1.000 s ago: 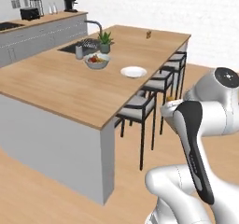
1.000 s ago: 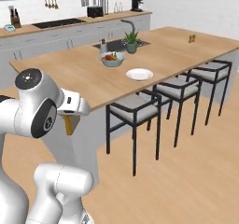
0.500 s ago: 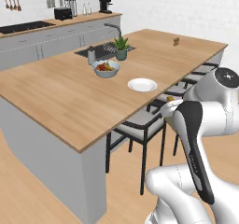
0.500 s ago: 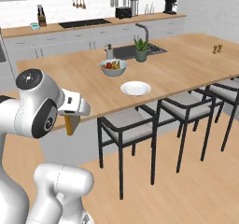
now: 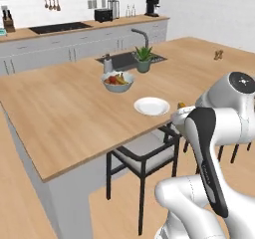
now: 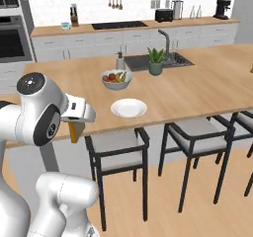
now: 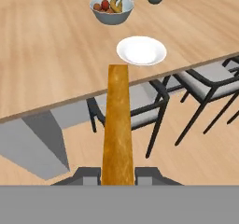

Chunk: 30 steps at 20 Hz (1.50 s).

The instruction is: Start the toaster. Once the lever pops up, take the bread to the plate on the dining counter.

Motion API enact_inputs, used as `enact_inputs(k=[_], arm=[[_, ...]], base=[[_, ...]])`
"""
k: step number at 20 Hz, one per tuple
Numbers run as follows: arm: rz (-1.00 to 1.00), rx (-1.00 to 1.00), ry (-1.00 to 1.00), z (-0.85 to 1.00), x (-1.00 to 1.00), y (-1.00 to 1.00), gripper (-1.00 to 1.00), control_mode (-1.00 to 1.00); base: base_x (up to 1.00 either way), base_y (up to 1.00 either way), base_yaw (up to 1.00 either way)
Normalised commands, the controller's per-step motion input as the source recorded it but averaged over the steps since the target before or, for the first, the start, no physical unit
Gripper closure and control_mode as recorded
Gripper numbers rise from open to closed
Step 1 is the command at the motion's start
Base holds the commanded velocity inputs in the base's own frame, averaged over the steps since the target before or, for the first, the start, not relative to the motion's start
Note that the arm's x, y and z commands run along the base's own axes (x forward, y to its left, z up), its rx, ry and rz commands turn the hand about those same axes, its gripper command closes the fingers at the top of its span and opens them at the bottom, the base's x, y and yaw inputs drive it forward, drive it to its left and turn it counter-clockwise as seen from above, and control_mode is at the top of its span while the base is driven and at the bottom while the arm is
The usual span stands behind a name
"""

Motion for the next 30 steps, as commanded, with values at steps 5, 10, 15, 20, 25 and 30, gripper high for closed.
enact_inputs(k=[5, 10, 15, 20, 25, 30], arm=[[0.0, 0.0, 0.0, 0.0, 0.0, 0.0, 1.0, 1.0], [0.0, 0.0, 0.0, 0.0, 0.0, 0.0, 1.0, 1.0], [0.0, 0.0, 0.0, 0.0, 0.0, 0.0, 1.0, 1.0], [0.0, 0.0, 0.0, 0.0, 0.0, 0.0, 1.0, 1.0], [0.0, 0.0, 0.0, 0.0, 0.0, 0.0, 1.0, 1.0], [0.0, 0.0, 0.0, 0.0, 0.0, 0.0, 1.0, 1.0]], base=[[0.14, -1.0, 0.41], [0.22, -1.0, 0.41], [0.27, -0.59, 0.35], [0.37, 0.11, 0.19], [0.49, 0.19, 0.18], [0.55, 0.0, 0.12]])
